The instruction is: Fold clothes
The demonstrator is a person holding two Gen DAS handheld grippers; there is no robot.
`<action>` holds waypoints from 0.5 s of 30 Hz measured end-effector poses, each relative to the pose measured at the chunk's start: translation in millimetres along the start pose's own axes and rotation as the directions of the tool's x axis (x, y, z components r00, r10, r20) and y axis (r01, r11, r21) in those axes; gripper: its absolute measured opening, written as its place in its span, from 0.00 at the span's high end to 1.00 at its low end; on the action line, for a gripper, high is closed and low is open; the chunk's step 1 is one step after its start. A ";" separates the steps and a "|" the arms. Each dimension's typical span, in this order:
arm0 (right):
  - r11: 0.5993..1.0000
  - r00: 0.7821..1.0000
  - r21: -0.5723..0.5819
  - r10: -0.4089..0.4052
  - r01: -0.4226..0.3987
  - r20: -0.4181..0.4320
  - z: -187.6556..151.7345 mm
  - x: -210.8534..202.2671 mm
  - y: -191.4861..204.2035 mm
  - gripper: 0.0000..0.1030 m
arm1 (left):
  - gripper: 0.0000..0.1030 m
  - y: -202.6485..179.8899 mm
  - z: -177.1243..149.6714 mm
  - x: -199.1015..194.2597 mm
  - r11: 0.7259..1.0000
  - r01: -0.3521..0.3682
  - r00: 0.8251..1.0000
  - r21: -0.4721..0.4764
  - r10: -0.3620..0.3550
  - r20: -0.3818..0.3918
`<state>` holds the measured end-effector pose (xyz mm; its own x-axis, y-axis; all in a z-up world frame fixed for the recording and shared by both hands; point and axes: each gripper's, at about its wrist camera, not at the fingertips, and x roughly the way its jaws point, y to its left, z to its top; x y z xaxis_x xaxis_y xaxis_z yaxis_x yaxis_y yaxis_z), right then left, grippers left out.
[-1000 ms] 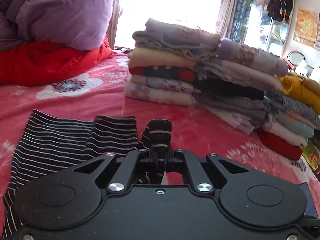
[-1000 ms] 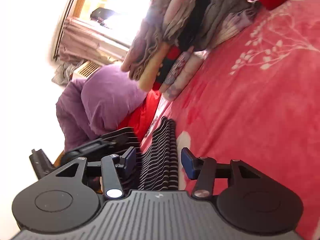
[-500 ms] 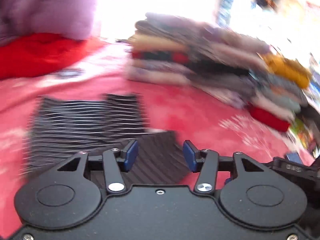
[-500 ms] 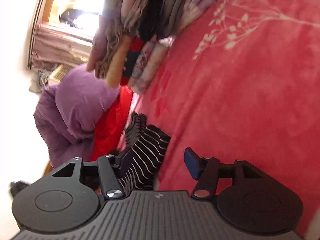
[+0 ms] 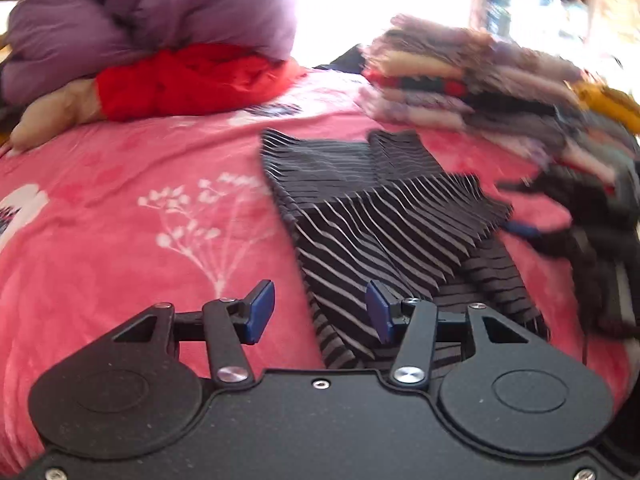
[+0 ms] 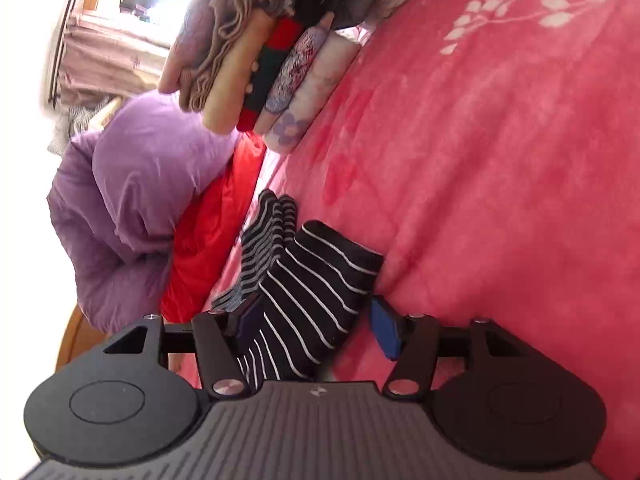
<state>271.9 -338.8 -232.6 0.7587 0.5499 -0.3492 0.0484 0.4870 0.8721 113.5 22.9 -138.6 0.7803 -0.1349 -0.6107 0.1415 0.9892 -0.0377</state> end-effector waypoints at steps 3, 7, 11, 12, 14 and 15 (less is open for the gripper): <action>1.000 1.000 -0.005 0.005 -0.005 0.020 -1.3 4.5 0.0 0.43 | 0.52 -11.6 -14.1 0.1 0.995 0.024 0.999 0.096 -0.022 -0.027; 0.999 0.999 -0.032 -0.015 0.016 0.039 -1.8 8.4 2.1 0.50 | 0.52 -23.8 -21.5 -5.0 0.975 0.043 0.999 0.220 -0.036 -0.033; 0.998 0.998 -0.028 -0.046 0.047 0.045 -1.2 10.8 -2.3 0.73 | 0.52 -32.4 -25.7 -0.3 0.961 0.011 1.000 0.276 -0.012 0.001; 0.998 0.998 -0.021 -0.050 0.051 0.048 -0.7 11.3 -4.2 0.77 | 0.52 -33.7 -27.0 2.5 0.961 0.017 1.000 0.277 -0.019 0.004; 0.999 0.998 -0.012 -0.049 0.050 0.050 -0.1 12.0 -6.2 0.83 | 0.52 -37.0 -32.4 10.3 0.955 0.024 1.000 0.296 -0.021 -0.013; 0.998 0.997 -0.020 -0.051 0.052 0.053 -0.1 12.2 -5.9 0.87 | 0.52 -38.8 -35.7 15.2 0.950 0.024 0.999 0.313 -0.015 -0.030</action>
<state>280.8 -335.0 -242.1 0.7889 0.4873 -0.3744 0.0748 0.5286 0.8455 98.1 -15.5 -174.7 0.7593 -0.1481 -0.6337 0.3435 0.9183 0.1969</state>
